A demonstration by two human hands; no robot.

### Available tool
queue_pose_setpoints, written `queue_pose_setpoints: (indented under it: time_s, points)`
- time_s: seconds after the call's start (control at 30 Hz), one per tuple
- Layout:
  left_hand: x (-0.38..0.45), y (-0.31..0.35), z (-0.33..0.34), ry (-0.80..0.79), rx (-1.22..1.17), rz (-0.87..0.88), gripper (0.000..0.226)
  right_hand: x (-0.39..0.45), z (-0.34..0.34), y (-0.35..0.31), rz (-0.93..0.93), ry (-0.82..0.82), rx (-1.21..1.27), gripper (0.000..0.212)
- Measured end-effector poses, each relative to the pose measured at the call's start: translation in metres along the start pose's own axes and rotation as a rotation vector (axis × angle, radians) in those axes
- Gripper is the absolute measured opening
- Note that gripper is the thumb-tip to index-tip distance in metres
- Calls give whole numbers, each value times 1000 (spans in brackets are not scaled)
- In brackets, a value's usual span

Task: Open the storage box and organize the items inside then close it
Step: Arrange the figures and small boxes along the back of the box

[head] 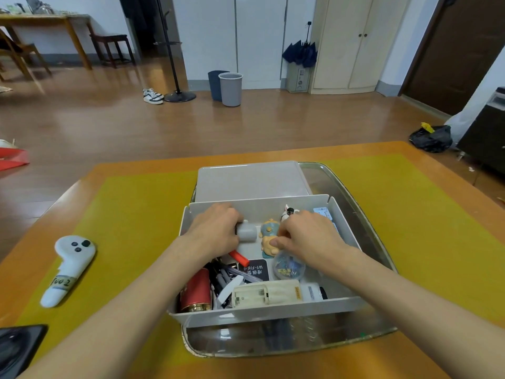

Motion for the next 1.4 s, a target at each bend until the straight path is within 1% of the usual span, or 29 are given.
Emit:
queue_pose_setpoints:
  time_s: [0.17,0.23,0.33,0.37,0.47,0.63,0.73,0.83,0.93,0.97,1.03,1.1,1.27,1.33,1.4]
  points:
    - [-1,-2,-8,9,-90,-1,24,-14,-13,9,-4,96,122,32]
    - [-2,-4,-11,31,-101,-5,24,-21,-13,13,-12,44,121,38]
    - [-4,-3,-8,51,-76,-5,28,-36,-2,10,-101,-127,44,50]
    - [-4,-2,-6,63,-57,-4,28,-41,-1,8,-140,-155,22,49]
    - [-6,2,3,90,-5,5,27,-49,-6,4,-225,-162,7,41]
    - [-7,-1,7,73,2,-10,29,-47,-4,-1,-322,-169,-50,34]
    - [-7,5,0,105,-28,15,38,-44,-3,0,-320,-177,-57,41]
    - [-7,16,-8,135,-93,59,39,-45,-8,4,-336,-151,-37,52]
    - [-6,32,-9,66,-172,105,34,-48,-19,20,-319,-145,55,65]
    - [-5,38,-8,37,-201,120,31,-48,-23,28,-314,-133,51,64]
    - [-6,53,-4,-3,-248,157,26,-49,-29,39,-319,-103,-39,52]
    - [-8,70,1,-39,-238,215,26,-50,-29,41,-330,-86,-96,42]
    - [-11,91,19,-115,-127,280,44,-48,-18,29,-351,34,-139,22]
    - [-11,93,22,-126,-108,301,46,-47,-15,26,-340,33,-130,20]
    - [-12,94,23,-138,-111,313,50,-49,-25,29,-312,77,-81,19]
Point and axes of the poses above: each hand's wrist, its own x-axis towards the middle knuckle, its own z-axis out of the palm, y = z × x, the point moved 8 cm from there along x, towards the middle knuckle, and after that the axes turned 4 degrees about -x, right-handed, at the moved point
